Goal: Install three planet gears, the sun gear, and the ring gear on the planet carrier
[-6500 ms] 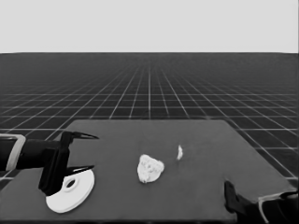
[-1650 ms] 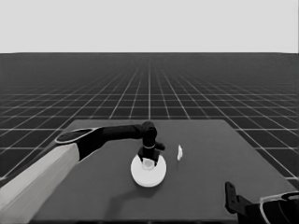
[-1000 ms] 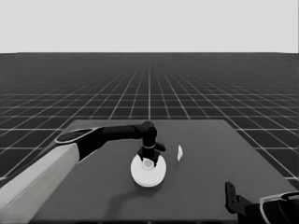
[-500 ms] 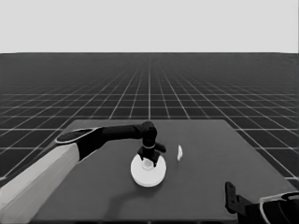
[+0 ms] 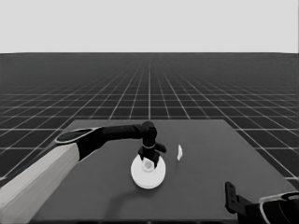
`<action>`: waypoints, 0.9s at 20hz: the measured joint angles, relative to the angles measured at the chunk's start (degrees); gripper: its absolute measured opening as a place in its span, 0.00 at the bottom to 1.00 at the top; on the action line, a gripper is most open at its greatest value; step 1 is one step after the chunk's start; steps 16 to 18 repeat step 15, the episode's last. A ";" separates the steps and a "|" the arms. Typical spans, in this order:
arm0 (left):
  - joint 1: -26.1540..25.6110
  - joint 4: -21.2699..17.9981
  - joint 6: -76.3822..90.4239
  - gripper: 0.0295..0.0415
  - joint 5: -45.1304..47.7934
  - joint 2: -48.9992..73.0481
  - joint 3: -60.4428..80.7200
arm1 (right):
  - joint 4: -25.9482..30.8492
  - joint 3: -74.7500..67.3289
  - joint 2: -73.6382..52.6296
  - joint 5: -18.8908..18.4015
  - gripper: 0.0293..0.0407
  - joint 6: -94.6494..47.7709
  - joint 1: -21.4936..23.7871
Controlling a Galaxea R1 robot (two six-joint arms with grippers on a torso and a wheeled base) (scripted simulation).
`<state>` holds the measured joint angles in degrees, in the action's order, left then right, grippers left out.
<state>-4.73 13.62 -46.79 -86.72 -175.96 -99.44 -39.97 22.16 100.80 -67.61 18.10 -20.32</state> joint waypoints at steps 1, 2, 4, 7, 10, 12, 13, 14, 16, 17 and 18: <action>2.32 -2.12 -13.13 0.76 -0.60 0.48 1.65 | 0.00 0.00 0.00 0.00 0.81 0.00 0.00; 4.08 -3.42 -20.93 0.76 -0.94 0.64 2.40 | 0.00 0.00 0.00 0.00 0.81 0.00 0.00; 5.65 -4.64 -28.11 0.75 -1.31 0.70 2.87 | 0.00 0.00 0.00 0.00 0.81 0.00 0.00; 6.24 -5.17 -31.10 0.75 -1.49 0.68 2.99 | 0.00 0.00 0.00 0.00 0.81 0.00 0.00; 6.35 -5.27 -31.70 0.75 -1.54 0.66 3.00 | 0.00 0.00 0.00 0.00 0.81 0.00 0.00; 16.81 0.86 23.39 0.99 30.62 38.71 47.86 | 32.02 31.38 31.94 -19.75 0.88 38.94 26.20; 20.00 2.23 41.30 0.88 37.73 54.50 59.06 | 34.23 46.35 40.09 -19.79 0.84 40.92 27.40; 21.79 3.02 51.83 0.81 41.93 63.40 65.82 | 35.26 56.74 45.03 -19.96 0.82 40.95 27.53; 22.83 3.48 58.03 0.77 44.42 68.48 69.83 | 35.83 63.71 48.27 -20.11 0.81 40.47 27.50; 22.83 3.48 58.03 0.77 44.42 68.48 69.83 | 35.83 63.71 48.27 -20.11 0.81 40.47 27.50; 22.83 3.48 58.03 0.77 44.42 68.48 69.83 | 35.83 63.71 48.27 -20.11 0.81 40.47 27.50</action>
